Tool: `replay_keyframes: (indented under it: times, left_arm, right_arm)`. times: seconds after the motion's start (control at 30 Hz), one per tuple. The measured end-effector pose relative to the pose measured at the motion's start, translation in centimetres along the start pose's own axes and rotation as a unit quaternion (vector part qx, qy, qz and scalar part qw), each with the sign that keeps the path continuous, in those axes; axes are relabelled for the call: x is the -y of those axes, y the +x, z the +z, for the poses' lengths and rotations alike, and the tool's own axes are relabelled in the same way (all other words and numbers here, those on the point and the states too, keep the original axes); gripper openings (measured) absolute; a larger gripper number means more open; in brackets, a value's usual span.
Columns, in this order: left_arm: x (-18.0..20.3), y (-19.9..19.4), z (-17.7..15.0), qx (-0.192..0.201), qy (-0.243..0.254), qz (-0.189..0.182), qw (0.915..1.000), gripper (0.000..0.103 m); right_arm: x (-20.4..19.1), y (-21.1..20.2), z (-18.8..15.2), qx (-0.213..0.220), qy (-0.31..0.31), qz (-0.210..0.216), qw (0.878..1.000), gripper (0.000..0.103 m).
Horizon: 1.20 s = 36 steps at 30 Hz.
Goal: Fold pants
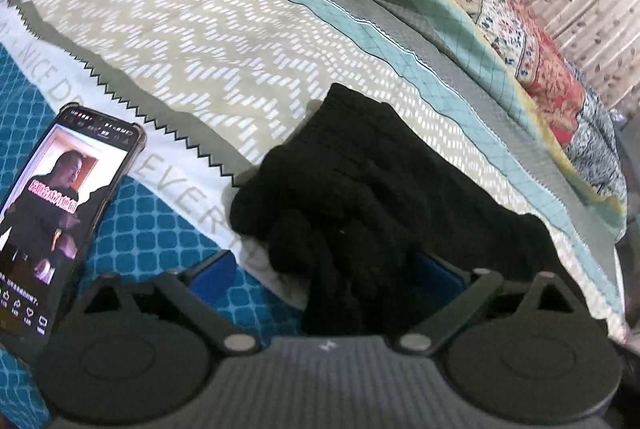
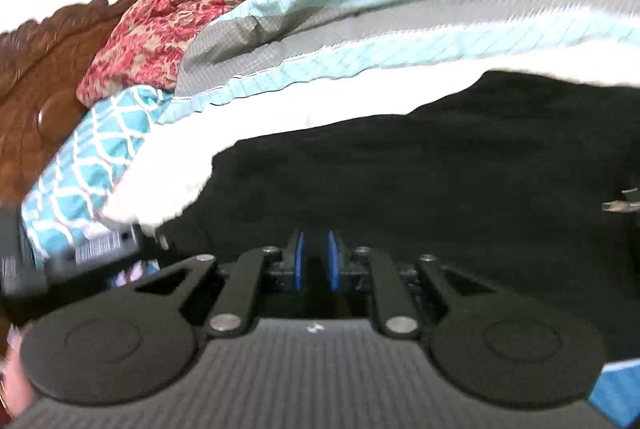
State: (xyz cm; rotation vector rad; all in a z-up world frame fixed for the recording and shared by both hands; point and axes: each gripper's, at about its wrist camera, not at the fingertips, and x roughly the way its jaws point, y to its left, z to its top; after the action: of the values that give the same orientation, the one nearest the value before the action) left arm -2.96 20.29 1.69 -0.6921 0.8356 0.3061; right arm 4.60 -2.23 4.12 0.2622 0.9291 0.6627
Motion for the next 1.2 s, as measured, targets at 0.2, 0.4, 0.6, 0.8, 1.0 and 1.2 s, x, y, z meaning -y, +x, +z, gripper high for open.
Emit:
replay_keyframes:
  times: [0.2,0.4,0.6,0.8,1.0,1.2]
  left_arm:
    - [0.1,0.3,-0.1,-0.006,0.009,0.005,0.9999,0.091]
    - [0.0,0.6,-0.1,-0.005,0.011,0.008,0.9999,0.091]
    - [0.2,0.8,0.0,-0.007,0.018,-0.004,0.9998,0.055]
    - [-0.4,0.9,-0.2,-0.007,-0.015,-0.038,0.9991,0.030]
    - [4.8,-0.9,-1.9,0.058,0.106,-0.007,0.9926,0.025]
    - [11.9,-1.8,-4.9,0.111,0.266,-0.023,0.9574,0.024]
  right_arm:
    - [0.6,5.9,-3.1,-0.092,0.029,0.020,0.995,0.015]
    - [1.1,5.5,-3.3,-0.092,0.032,0.028,0.995,0.012]
    - [0.8,5.2,-3.4,-0.087,0.022,0.025,0.996,0.012]
    - [0.0,5.6,-3.6,-0.076,0.010,0.018,0.997,0.012]
    - [0.7,5.5,-3.6,-0.072,0.020,0.025,0.997,0.012]
    - [2.9,1.0,-3.4,-0.011,0.076,0.011,0.997,0.018]
